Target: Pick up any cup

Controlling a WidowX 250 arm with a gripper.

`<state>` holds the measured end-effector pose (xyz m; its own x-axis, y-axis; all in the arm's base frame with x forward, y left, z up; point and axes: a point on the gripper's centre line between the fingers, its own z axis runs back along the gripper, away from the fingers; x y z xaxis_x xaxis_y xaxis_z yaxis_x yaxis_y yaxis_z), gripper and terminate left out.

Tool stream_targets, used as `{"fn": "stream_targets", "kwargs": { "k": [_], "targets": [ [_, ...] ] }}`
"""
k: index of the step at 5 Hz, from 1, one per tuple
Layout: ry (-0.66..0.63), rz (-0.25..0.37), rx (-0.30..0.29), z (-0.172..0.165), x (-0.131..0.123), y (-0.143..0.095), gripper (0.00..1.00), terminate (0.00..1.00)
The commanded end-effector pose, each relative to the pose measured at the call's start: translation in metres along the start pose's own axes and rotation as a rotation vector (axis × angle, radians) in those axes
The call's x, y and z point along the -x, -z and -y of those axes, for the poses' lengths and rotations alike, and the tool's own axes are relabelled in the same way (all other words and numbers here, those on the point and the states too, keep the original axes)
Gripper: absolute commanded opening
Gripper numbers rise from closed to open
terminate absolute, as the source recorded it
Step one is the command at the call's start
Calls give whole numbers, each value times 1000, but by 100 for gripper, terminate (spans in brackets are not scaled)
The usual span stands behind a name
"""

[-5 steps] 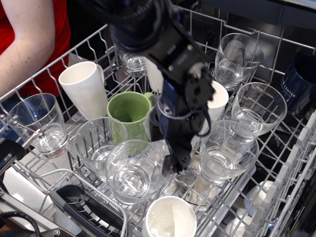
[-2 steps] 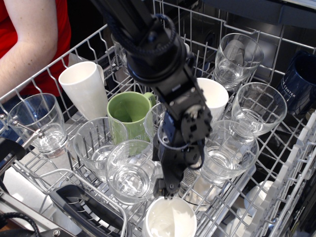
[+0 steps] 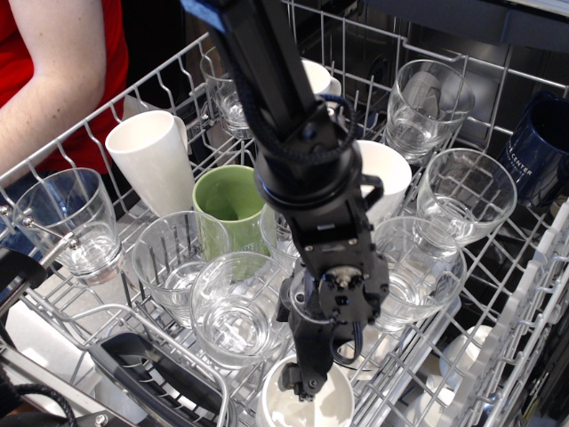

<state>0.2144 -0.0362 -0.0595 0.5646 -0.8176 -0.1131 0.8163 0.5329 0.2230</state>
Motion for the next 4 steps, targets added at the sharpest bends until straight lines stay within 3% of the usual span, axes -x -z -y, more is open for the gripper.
{"fn": "stream_targets", "kwargs": {
  "k": [1,3,4],
  "targets": [
    [-21,19,-25,10,-11,-5,100,0],
    [-47,38,-28,11,-14,-9,100,0],
    [-60,11,-50,16,-23,1,100,0]
  ]
}}
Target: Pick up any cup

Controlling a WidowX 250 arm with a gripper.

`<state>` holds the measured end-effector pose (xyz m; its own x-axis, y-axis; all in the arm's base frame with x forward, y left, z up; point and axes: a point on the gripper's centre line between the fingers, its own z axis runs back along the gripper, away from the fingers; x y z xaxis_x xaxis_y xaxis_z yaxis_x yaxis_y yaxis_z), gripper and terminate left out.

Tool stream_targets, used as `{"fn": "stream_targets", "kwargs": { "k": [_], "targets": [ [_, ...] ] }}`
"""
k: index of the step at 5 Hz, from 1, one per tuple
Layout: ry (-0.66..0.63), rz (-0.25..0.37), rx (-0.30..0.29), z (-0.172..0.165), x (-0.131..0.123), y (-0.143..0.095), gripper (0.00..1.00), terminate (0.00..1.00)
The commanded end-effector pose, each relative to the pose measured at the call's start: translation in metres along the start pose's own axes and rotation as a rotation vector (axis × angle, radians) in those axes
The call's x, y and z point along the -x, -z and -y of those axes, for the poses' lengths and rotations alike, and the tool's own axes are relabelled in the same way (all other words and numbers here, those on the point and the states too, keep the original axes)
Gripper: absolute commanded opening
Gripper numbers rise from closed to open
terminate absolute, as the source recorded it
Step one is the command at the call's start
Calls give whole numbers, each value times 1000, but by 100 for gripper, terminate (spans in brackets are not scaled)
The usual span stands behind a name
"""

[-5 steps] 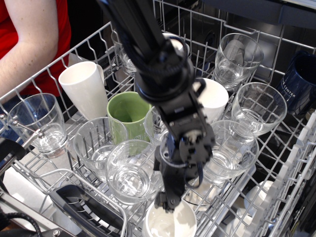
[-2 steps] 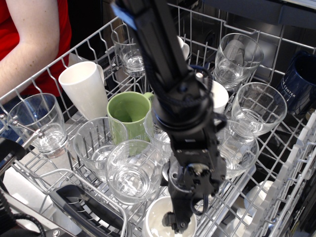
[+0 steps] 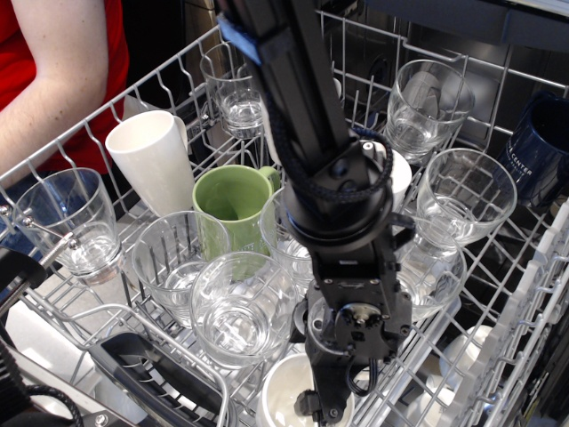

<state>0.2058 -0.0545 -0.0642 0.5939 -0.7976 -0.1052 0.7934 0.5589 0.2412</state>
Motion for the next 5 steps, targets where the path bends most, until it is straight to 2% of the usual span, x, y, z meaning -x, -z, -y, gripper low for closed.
{"fn": "stream_targets", "kwargs": {
  "k": [1,2,3,5],
  "targets": [
    [-27,9,-51,-4,-14,9,100,0],
    [-37,-23,-55,-9,-18,21,100,0],
    [-52,-21,-46,-12,-19,25,0,0],
    [-77,-15,-7,-20,-17,22,0,0]
  ]
}}
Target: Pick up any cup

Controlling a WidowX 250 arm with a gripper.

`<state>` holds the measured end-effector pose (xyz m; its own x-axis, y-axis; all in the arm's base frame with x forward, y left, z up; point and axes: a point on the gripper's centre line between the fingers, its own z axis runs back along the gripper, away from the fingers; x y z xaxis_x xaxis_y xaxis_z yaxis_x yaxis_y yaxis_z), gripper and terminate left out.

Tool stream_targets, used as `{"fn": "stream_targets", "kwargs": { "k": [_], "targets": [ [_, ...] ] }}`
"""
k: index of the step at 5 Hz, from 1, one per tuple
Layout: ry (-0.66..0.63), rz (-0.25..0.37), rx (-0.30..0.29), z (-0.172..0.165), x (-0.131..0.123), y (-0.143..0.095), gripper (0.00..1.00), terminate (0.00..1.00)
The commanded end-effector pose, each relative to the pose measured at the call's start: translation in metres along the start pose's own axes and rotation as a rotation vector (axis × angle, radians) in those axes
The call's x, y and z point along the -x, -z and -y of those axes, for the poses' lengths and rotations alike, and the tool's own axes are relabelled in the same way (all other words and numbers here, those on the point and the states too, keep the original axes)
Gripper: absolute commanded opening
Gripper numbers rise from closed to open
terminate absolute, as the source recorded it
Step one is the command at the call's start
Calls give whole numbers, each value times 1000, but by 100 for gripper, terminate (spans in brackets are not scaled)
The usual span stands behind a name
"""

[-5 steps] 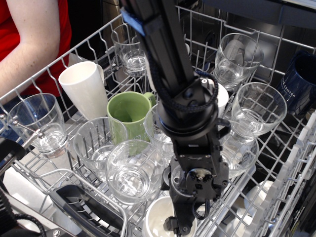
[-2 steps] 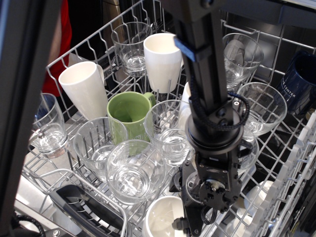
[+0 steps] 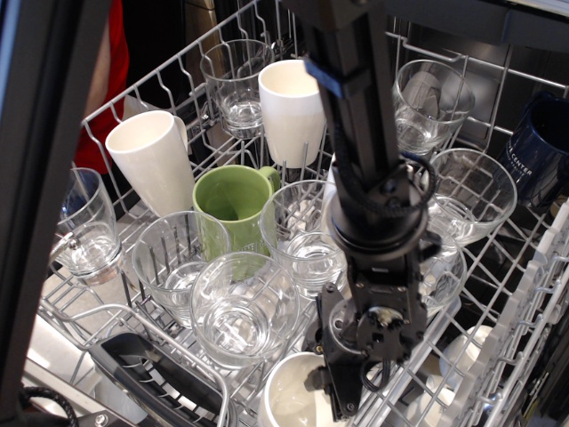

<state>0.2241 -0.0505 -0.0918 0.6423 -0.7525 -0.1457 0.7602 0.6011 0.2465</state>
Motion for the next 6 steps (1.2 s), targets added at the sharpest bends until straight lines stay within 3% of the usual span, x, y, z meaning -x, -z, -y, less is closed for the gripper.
{"fn": "stream_targets", "kwargs": {
  "k": [1,3,4,5,6],
  "targets": [
    [-47,96,13,-14,0,-17,0,0],
    [-86,179,151,-39,3,-88,0,0],
    [-138,230,205,-56,0,-129,0,0],
    [-163,237,231,-72,0,-167,0,0],
    [-146,257,218,-65,12,-177,0,100]
  ]
}}
